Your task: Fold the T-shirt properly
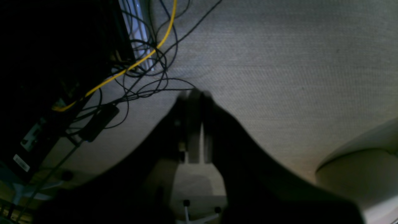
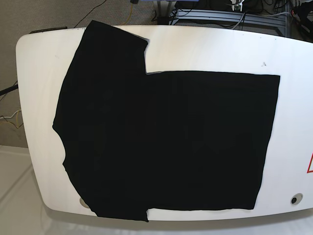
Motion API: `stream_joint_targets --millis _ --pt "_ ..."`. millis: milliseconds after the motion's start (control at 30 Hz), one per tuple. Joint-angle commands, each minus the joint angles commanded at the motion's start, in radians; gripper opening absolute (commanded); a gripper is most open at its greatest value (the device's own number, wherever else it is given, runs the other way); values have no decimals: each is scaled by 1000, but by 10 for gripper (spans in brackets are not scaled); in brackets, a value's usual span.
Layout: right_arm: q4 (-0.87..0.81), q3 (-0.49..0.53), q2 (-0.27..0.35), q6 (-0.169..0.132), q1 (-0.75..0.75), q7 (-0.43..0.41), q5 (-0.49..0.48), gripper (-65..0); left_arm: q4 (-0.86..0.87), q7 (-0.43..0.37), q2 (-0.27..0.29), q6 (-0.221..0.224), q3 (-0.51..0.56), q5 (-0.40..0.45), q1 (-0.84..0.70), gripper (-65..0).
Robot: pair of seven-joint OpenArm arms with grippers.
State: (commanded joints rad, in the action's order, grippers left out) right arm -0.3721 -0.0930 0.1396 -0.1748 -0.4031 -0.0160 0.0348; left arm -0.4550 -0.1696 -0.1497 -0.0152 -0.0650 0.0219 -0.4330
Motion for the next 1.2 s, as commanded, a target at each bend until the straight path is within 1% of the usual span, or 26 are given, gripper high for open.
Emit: stream_joint_targets --millis 100,233,300,367,500,700,767,1033,1200 --pt "-43 0 5 -5 -35 -5 -4 -650 -61 2 -6 1 2 -4 -33 -627" --pt "-144 1 16 -1 -108 -11 -12 -650 -195 9 -15 1 5 -18 -100 -629" --pt "-207 1 23 4 -152 -16 -20 -650 -277 12 -20 0 6 -28 -141 -630" --pt "-313 -5 40 15 -234 -10 -42 -650 -417 27 -26 -10 8 -45 -214 -633" --pt "-403 -5 55 14 -299 -8 -62 -650 -515 28 -31 -13 8 -60 -270 -637" --pt "-513 -7 72 7 -390 -2 -66 -650 -621 30 -36 -15 8 -76 -336 -643" --pt "-635 -10 78 2 -451 -6 -64 -650 -715 32 -40 -11 11 -74 -386 -647" --pt "-844 -17 72 8 -557 5 -83 -650 -851 39 -68 -14 16 -68 -471 -645" --pt "-1019 -22 67 7 -640 11 -124 -650 -934 52 -106 -15 7 -64 -522 -650"
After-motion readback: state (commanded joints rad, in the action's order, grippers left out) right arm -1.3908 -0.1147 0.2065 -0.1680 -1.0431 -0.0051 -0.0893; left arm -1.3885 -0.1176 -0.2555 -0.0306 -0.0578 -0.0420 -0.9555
